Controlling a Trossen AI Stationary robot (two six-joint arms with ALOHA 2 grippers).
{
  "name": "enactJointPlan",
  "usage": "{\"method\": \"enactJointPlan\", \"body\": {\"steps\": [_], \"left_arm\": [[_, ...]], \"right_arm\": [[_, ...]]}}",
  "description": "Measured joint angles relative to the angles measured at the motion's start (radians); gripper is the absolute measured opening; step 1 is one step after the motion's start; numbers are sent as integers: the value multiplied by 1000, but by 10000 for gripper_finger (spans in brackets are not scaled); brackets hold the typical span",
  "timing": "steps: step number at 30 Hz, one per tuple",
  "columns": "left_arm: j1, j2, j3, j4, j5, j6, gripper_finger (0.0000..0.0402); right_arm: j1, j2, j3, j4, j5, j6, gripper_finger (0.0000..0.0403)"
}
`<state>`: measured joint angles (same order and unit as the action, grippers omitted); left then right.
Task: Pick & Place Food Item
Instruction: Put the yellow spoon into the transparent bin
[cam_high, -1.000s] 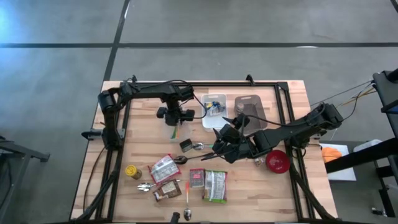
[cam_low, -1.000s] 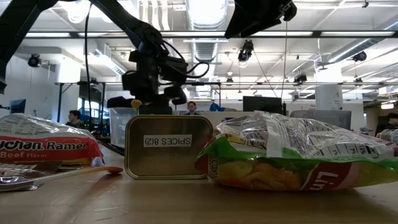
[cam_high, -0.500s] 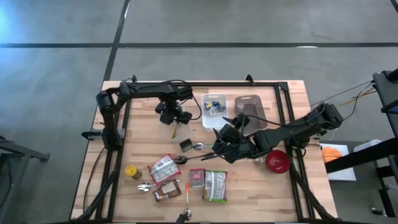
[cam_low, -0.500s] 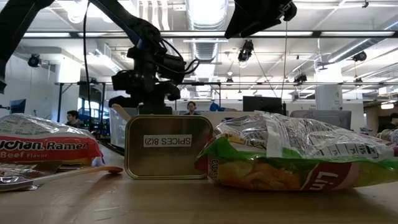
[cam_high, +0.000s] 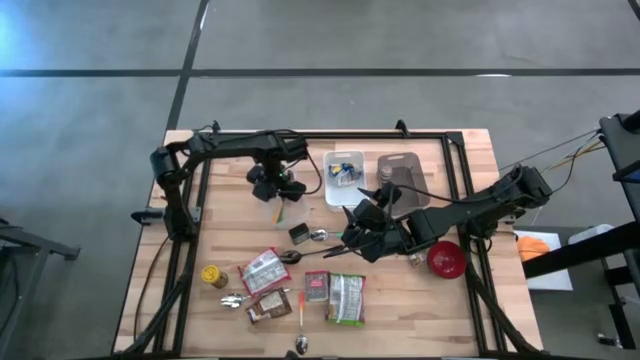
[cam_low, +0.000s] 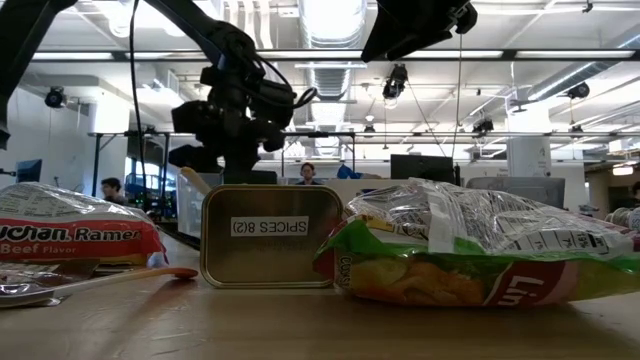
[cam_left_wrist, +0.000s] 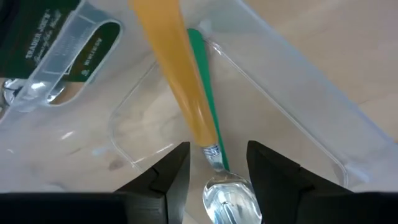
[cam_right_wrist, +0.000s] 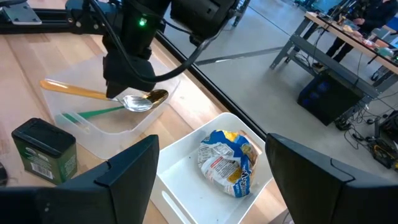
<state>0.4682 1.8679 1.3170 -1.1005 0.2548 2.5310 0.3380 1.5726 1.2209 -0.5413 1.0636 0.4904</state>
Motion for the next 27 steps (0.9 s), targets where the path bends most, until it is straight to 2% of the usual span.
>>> {"method": "enactJointPlan", "body": {"steps": [14,27], "left_arm": [[-43,0,-6,-1,27,-144,159],[-55,-1,-82,20,67,-156,159]], "right_arm": [[0,0,0,0,0,0,293],[0,0,0,0,0,0,293]]}}
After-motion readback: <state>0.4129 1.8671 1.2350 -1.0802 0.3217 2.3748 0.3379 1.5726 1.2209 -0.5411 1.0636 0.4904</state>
